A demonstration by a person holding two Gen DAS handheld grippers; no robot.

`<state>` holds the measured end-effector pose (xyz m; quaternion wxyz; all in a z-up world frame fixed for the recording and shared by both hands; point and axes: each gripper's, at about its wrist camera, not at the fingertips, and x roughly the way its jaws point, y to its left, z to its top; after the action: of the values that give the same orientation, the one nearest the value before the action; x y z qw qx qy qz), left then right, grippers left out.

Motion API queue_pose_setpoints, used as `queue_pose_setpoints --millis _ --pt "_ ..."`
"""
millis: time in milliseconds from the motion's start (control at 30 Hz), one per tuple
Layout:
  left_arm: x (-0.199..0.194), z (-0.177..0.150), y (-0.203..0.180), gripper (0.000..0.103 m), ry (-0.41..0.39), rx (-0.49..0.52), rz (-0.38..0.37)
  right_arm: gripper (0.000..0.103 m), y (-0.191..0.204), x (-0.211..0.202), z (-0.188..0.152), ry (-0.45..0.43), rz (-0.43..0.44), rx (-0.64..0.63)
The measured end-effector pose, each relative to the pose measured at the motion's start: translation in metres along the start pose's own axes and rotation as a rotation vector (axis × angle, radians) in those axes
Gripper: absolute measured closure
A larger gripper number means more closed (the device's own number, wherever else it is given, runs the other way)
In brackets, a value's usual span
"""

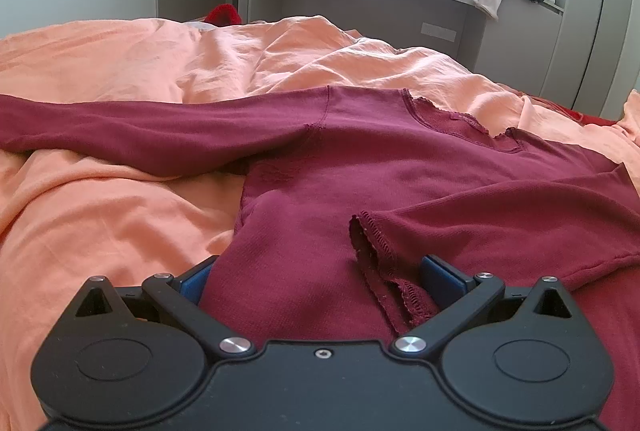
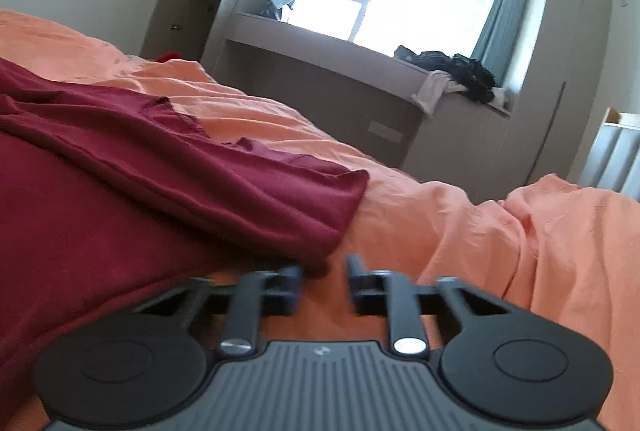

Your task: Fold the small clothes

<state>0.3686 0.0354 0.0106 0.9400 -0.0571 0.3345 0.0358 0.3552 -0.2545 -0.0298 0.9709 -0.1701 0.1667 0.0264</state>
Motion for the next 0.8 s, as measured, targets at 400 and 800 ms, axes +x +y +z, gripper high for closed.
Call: queue_pose_setpoints --millis 400,800 --pt "-0.005 -0.002 -0.001 0.0 -0.007 0.018 0.001 0.096 -0.008 0.006 -0.01 0.092 0.025 0.13" --pt "-0.045 0.006 0.038 0.0 -0.157 -0.049 0.119 0.025 -0.019 -0.056 0.007 -0.01 0.045 0.297"
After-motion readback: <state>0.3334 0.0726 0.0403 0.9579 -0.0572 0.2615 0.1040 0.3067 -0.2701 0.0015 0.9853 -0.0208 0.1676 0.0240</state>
